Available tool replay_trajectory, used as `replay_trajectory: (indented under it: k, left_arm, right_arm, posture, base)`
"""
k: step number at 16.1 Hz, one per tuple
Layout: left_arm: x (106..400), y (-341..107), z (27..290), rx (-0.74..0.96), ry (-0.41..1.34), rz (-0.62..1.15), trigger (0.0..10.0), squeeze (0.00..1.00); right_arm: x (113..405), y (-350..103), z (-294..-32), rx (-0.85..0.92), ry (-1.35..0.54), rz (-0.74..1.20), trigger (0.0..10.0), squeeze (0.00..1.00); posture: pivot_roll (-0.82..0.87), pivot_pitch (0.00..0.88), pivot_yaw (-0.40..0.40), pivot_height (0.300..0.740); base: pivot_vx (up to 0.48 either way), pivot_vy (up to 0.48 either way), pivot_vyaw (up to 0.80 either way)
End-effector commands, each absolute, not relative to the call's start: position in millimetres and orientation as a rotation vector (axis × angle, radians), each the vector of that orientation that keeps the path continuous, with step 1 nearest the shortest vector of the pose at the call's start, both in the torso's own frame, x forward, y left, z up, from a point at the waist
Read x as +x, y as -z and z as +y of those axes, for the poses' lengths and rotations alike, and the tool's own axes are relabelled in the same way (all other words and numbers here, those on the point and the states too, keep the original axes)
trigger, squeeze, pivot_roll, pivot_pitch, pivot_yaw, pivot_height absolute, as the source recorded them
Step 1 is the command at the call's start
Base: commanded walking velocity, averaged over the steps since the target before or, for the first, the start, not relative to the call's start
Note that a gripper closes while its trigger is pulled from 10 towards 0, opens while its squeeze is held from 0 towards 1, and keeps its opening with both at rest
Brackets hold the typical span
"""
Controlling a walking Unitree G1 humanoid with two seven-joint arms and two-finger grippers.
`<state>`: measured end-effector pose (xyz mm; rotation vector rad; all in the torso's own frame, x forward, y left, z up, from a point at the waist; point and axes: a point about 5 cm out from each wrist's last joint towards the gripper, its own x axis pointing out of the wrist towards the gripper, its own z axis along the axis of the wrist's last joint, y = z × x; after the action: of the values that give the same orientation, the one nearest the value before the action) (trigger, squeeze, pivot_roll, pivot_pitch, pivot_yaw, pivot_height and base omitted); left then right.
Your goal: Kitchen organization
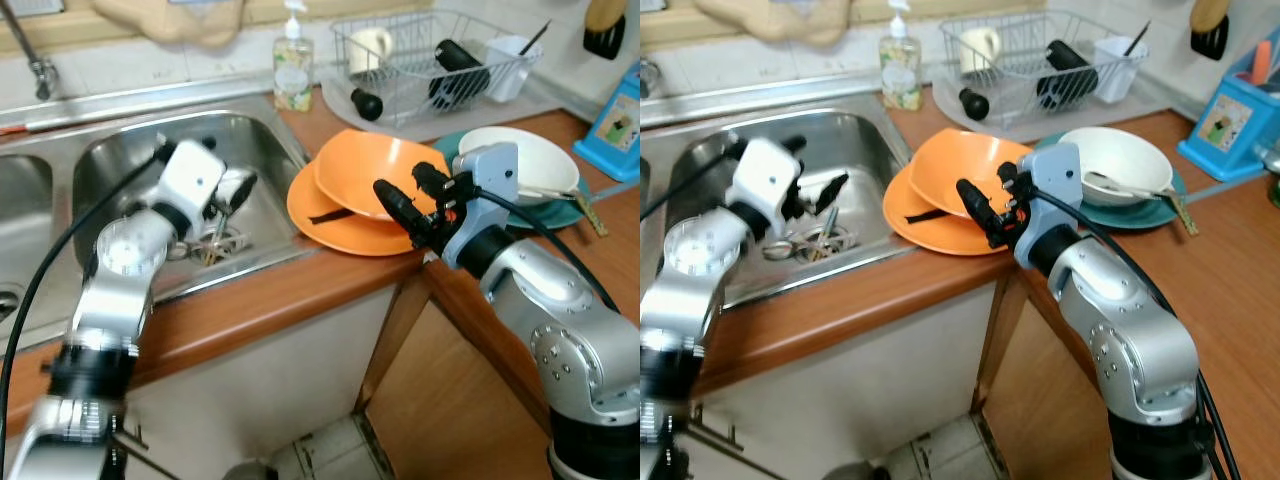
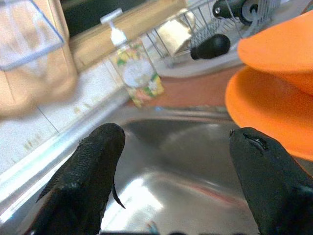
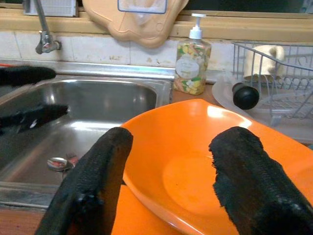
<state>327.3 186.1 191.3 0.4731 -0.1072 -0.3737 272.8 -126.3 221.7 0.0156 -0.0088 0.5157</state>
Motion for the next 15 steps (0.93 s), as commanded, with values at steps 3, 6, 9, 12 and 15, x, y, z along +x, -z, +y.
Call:
replay_trajectory:
  k: [3,6,9,12,15]
  left_arm:
    - [314,-199,178,0.376,0.413,-0.149,10.0,0.0]
    - [302,-193,166,0.319,0.468,-0.143,10.0,0.0]
    - [288,-187,157,0.289,0.551,-0.099,10.0,0.0]
    - [278,-182,153,0.28,0.63,-0.065,10.0,0.0]
    - [276,-181,153,0.282,0.64,-0.043,10.0,0.0]
  right_arm:
    - [273,-222,-138,0.028,-0.423,-0.014,10.0,1.0]
    - [281,-221,-154,0.085,-0.288,0.019,10.0,1.0]
    - [287,-215,-170,0.179,-0.193,0.121,10.0,0.88]
    - [289,-203,-180,0.271,-0.142,0.255,10.0,0.0]
    - [293,-203,-177,0.427,-0.186,0.29,3.8,0.0]
  posture:
    - [-0.05,0.0,0.026,0.74]
    - [-0.05,0.0,0.024,0.74]
    - [-0.05,0.0,0.024,0.74]
    - [-0.05,0.0,0.024,0.74]
    - [-0.05,0.0,0.023,0.74]
  base:
    - [0.0,0.0,0.0]
    - [0.0,0.0,0.0]
    - [0.0,0.0,0.0]
    - [0.0,0.0,0.0]
    - [0.0,0.0,0.0]
